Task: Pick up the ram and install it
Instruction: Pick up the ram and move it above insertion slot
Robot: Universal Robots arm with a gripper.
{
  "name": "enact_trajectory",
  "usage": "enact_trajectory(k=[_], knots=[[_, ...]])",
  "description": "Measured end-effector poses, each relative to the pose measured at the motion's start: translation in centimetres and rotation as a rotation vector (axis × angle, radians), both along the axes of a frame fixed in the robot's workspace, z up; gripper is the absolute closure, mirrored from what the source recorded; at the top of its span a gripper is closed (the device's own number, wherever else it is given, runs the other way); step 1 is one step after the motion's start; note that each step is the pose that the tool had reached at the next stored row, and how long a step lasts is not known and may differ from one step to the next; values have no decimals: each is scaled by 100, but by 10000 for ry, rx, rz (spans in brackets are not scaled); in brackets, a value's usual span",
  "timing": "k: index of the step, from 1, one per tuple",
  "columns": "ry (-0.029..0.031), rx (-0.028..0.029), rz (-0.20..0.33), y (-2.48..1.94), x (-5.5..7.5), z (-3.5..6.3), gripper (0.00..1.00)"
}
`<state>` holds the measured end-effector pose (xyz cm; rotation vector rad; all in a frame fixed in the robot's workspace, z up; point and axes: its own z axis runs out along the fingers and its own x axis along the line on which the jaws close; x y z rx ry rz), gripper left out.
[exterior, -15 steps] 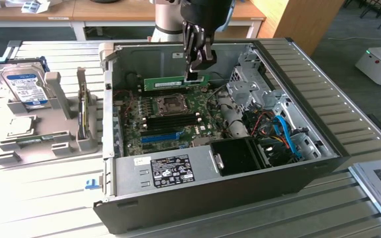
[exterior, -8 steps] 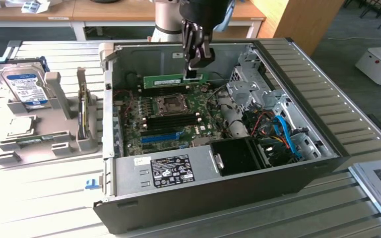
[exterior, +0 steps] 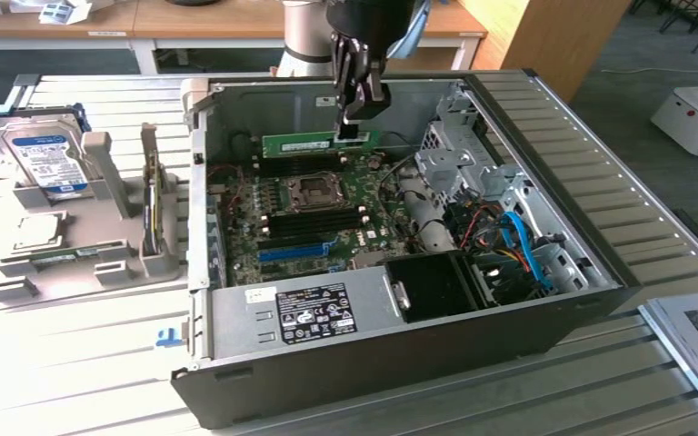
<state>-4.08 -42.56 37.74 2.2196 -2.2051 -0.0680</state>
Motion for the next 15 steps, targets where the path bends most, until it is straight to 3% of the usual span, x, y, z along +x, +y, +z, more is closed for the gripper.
enact_trajectory(k=[8, 15], knots=[[0, 0, -2, 1, -1, -17, 88], [0, 2, -2, 1, -1, -101, 88]])
